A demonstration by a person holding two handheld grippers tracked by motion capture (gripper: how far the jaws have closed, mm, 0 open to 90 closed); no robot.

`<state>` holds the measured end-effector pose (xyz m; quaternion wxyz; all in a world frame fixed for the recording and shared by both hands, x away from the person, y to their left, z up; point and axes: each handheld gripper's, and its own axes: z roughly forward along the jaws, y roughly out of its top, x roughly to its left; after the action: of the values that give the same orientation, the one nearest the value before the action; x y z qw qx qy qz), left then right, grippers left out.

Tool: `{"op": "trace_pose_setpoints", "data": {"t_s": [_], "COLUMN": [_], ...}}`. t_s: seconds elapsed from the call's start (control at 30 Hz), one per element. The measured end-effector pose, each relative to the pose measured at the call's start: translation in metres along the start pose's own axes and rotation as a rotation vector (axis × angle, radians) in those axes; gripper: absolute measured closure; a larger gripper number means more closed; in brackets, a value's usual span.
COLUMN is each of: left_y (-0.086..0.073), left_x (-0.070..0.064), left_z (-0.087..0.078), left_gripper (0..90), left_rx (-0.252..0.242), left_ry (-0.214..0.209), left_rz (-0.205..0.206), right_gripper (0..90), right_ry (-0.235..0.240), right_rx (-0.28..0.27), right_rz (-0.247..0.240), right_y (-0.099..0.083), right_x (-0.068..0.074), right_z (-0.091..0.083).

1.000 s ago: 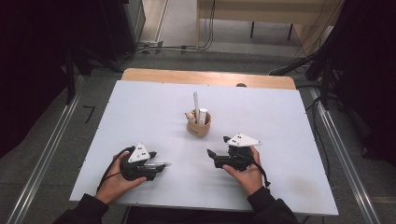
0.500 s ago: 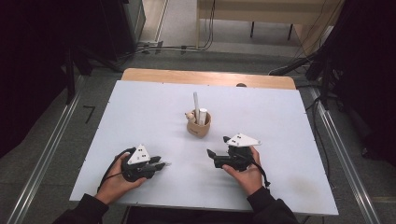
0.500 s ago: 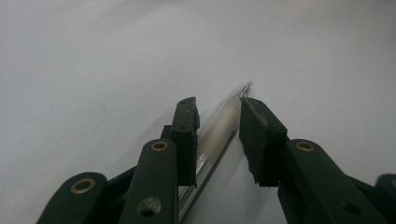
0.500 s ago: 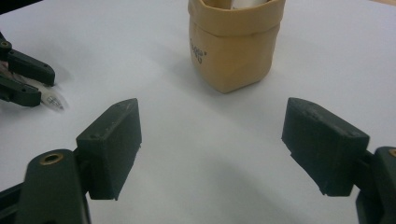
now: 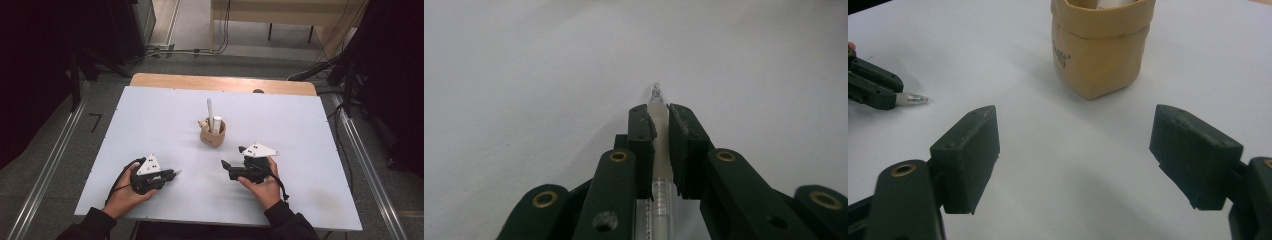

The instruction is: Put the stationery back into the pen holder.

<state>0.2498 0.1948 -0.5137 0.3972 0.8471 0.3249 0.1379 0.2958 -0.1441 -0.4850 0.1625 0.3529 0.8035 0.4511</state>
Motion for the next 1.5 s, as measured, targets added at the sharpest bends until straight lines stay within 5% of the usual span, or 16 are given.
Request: {"op": "trace_pose_setpoints", "data": {"t_s": [0.13, 0.4, 0.77, 1.5], "left_y": [0.001, 0.004, 0.009, 0.034], "left_x": [0.002, 0.013, 0.026, 0.03], "left_z": [0.0, 0.0, -0.004, 0.003], "left_gripper": [82.1, 82.1, 82.1, 82.1], "left_rx": [-0.001, -0.058, -0.15, -0.233], "left_ry": [-0.015, -0.132, -0.222, -0.221], "left_rz": [-0.033, -0.204, -0.355, -0.371], "right_gripper": [18.4, 18.5, 18.5, 18.8], "right_ry": [0.001, 0.0, 0.0, 0.002], "right_rx": [0.001, -0.001, -0.003, -0.008], "right_rz": [0.001, 0.004, 0.009, 0.015], "right_y": [0.0, 0.0, 0.0, 0.002], "right_x": [0.0, -0.001, -0.001, -0.002], "right_z": [0.0, 0.001, 0.001, 0.003]}}
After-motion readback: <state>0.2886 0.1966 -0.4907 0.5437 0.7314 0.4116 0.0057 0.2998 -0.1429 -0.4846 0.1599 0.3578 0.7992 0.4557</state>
